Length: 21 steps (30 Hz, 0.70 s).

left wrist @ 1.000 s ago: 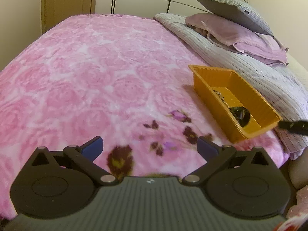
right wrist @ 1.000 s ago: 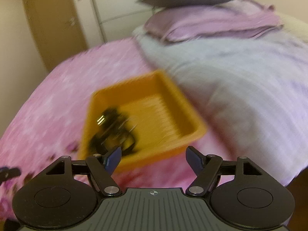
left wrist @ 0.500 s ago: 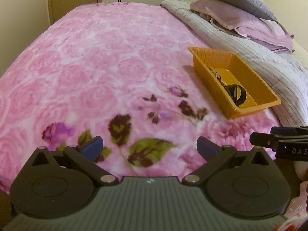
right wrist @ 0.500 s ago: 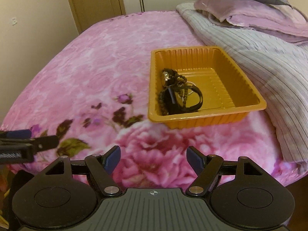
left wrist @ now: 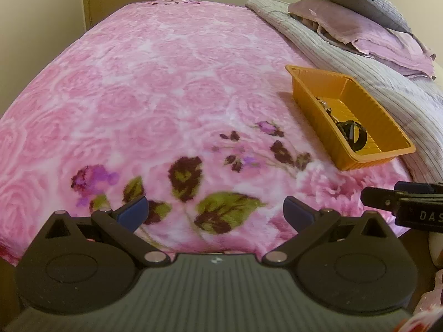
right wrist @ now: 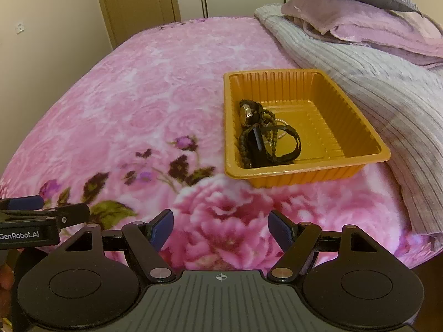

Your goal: Organize jewelry

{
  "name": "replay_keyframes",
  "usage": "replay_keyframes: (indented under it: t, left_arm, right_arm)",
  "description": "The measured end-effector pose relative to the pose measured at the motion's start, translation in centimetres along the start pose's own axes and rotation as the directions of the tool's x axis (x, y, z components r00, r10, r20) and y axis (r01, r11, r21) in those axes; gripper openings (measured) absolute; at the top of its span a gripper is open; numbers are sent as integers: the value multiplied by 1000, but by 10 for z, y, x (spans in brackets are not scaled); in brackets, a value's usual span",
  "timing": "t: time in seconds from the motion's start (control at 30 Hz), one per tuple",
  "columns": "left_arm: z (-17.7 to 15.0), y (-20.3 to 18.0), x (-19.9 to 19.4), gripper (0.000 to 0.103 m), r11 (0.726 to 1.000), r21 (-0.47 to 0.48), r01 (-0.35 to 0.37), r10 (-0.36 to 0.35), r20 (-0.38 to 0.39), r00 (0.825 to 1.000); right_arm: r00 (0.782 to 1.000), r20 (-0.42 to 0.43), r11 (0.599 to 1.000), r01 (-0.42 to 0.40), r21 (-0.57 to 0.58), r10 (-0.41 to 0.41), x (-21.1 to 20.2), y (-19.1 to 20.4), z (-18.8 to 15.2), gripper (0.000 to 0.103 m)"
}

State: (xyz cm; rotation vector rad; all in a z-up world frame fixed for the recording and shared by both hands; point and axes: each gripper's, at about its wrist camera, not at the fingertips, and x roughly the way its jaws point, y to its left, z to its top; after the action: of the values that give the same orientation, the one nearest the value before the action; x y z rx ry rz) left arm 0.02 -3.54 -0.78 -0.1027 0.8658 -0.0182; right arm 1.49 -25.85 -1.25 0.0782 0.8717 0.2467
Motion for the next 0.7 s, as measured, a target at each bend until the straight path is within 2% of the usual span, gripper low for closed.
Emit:
replay_keyframes:
  t: [0.7]
  left_arm:
    - [-1, -1, -2, 103, 1000, -1, -1, 1, 11, 1000]
  right_arm:
    - [1000, 0, 1000, -1, 1, 1, 3, 1, 1, 75]
